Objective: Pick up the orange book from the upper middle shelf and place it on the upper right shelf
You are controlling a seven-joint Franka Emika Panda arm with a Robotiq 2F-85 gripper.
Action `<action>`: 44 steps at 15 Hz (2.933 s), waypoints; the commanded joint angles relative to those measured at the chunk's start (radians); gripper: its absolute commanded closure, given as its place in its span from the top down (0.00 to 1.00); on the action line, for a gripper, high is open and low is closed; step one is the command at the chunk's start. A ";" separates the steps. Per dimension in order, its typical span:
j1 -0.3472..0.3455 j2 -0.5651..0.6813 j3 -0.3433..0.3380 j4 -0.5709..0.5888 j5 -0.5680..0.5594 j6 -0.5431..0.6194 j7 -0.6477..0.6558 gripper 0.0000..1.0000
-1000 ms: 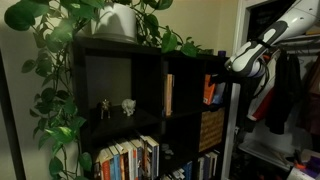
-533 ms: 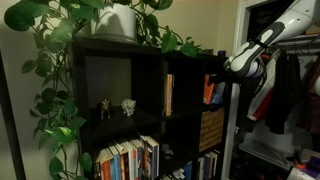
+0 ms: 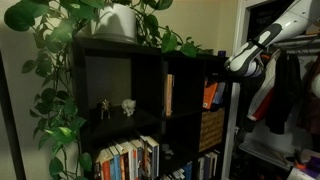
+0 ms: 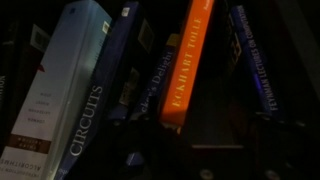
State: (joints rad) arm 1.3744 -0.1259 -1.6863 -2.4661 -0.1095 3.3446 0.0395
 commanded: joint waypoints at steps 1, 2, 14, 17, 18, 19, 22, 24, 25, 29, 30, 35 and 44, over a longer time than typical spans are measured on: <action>0.081 -0.016 -0.090 0.018 0.000 0.005 -0.038 0.99; 0.094 -0.016 -0.106 0.021 0.000 0.004 -0.041 1.00; 0.229 0.110 -0.282 0.013 0.063 0.003 -0.033 1.00; 0.225 0.153 -0.299 0.005 0.088 -0.011 -0.034 1.00; 0.216 0.165 -0.293 0.001 0.095 -0.014 -0.034 1.00; 0.208 0.171 -0.285 -0.002 0.098 -0.014 -0.034 1.00; -0.124 0.229 0.053 0.000 0.106 -0.021 -0.013 1.00; -0.052 0.258 -0.007 0.017 0.116 -0.053 0.002 1.00; -0.051 0.268 -0.007 0.021 0.118 -0.058 0.005 1.00; -0.034 0.249 -0.018 0.042 0.107 -0.130 -0.005 0.77; -0.030 0.241 -0.023 0.045 0.105 -0.152 -0.009 0.71; 0.000 0.201 -0.060 0.066 0.106 -0.257 -0.033 0.39; 0.121 0.197 -0.182 0.078 0.141 -0.317 -0.066 0.00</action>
State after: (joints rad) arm 1.4271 0.0954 -1.8093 -2.4055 -0.0058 3.0808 0.0174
